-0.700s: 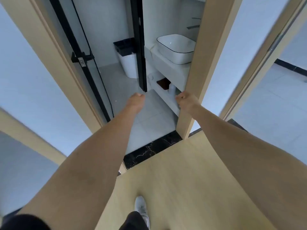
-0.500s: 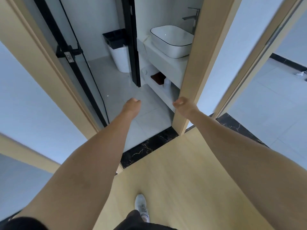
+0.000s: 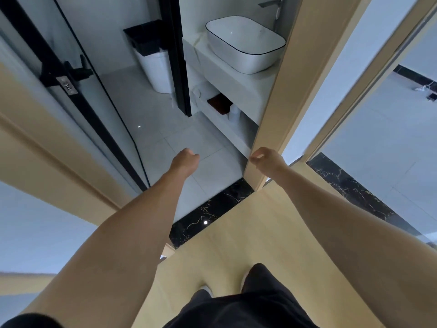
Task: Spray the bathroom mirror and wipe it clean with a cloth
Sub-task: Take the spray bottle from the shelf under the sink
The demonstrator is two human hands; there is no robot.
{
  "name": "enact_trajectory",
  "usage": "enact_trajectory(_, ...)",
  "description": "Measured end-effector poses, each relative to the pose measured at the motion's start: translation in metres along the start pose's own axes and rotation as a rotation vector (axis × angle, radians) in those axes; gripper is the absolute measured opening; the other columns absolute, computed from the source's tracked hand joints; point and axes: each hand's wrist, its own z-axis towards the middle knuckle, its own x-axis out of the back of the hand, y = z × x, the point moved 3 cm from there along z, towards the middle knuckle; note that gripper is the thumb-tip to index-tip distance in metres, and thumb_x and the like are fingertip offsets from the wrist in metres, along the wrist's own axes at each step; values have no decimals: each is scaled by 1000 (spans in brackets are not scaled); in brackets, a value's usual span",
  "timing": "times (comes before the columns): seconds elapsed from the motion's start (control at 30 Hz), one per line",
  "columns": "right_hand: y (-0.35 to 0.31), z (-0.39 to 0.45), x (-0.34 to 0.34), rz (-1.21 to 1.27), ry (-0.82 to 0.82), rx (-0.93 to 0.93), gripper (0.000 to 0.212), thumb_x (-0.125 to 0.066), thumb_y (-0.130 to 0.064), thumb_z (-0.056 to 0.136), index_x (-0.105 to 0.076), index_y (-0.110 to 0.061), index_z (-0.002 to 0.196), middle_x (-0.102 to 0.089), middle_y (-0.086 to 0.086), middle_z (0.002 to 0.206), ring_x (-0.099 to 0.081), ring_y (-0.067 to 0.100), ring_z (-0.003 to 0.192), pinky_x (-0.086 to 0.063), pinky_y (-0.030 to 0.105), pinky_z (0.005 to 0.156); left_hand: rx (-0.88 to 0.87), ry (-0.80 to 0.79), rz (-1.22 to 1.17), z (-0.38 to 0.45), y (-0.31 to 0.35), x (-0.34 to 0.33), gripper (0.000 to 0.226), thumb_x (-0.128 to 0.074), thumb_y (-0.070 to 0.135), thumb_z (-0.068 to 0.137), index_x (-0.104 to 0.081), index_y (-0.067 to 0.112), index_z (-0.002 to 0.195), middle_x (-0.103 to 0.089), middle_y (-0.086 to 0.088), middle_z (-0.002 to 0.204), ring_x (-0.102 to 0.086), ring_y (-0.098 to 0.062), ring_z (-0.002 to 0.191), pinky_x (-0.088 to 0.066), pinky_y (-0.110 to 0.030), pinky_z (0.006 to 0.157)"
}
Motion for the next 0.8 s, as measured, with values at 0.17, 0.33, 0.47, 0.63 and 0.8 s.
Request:
enact_trajectory(0.17, -12, 68, -13, -51, -40, 3, 29, -54, -33, 100, -62, -17, 123, -63, 7, 115, -60, 25, 99, -48, 31, 78, 47, -18, -25, 55, 6, -4, 33, -46, 22, 96, -59, 2, 118, -59, -11, 105, -49, -24, 91, -37, -28, 80)
enact_trajectory(0.33, -38, 164, -18, -43, -104, 31, 29, -56, -38, 97, -63, -20, 118, -68, 10, 114, -64, 28, 105, -55, 41, 92, 107, 10, -80, 121, 26, 1, 38, -46, 26, 97, -58, 0, 123, -62, -15, 117, -57, -30, 101, -42, -31, 82)
enact_trajectory(0.47, -74, 239, -12, -63, -170, 55, 31, -57, -40, 97, -61, -20, 120, -67, 6, 113, -63, 25, 102, -49, 33, 78, 134, 41, -114, 178, 48, 19, 29, -46, 27, 97, -58, 4, 109, -57, -7, 102, -55, -27, 95, -37, -28, 76)
enact_trajectory(0.63, -108, 310, -17, -6, -216, 67, 27, -61, -37, 95, -64, -18, 114, -68, 10, 114, -64, 28, 102, -52, 34, 79, 156, 87, -155, 234, 69, 42, 43, -47, 32, 99, -52, 8, 135, -56, -10, 135, -53, -29, 122, -39, -28, 94)
enact_trajectory(0.8, -127, 364, -37, -74, -275, 97, 28, -58, -36, 95, -64, -19, 117, -66, 6, 118, -63, 19, 97, -53, 31, 86, 176, 83, -172, 285, 73, 56, 50, -40, 40, 103, -45, 12, 144, -49, -10, 145, -47, -28, 131, -36, -29, 104)
